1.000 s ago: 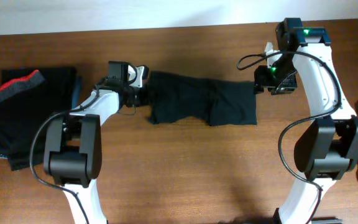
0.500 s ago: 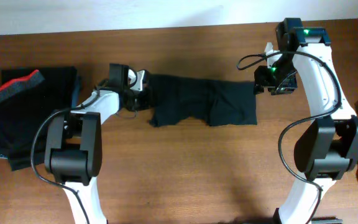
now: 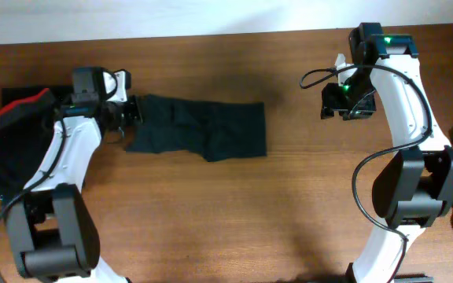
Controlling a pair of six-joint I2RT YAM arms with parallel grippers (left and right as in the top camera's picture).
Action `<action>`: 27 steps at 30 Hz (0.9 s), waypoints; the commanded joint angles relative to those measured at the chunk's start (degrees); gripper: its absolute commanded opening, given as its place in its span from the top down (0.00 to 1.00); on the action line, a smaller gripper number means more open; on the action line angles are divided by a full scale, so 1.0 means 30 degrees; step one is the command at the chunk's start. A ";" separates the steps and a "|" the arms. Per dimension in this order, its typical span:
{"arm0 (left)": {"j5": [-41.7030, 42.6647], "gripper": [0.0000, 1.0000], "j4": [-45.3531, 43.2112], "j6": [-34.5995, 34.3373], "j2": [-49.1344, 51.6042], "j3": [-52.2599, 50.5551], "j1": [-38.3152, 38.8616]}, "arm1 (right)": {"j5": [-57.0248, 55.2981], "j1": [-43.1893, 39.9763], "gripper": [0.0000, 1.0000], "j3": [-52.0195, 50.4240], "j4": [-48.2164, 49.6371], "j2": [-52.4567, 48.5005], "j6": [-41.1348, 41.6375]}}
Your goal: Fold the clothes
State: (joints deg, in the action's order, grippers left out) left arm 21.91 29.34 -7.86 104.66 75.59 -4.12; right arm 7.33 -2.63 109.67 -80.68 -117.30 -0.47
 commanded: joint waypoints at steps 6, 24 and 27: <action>-0.1311 0.99 0.0976 0.0430 -0.0430 -0.0051 0.0845 | -0.0015 0.0007 0.42 0.0131 -0.0102 0.0073 -0.0036; -0.9602 0.62 0.1596 0.0423 -0.0204 -0.0058 0.0809 | -0.0015 0.0007 0.42 0.0131 -0.0109 0.0066 -0.0036; -0.9311 0.53 0.1596 0.0430 0.0277 -0.0058 0.0809 | -0.0015 0.0007 0.42 0.0131 -0.0109 0.0066 -0.0036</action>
State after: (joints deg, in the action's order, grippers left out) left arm -5.13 34.44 -6.98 104.38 75.59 -1.48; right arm 7.33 -2.63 109.67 -80.84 -117.27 -0.45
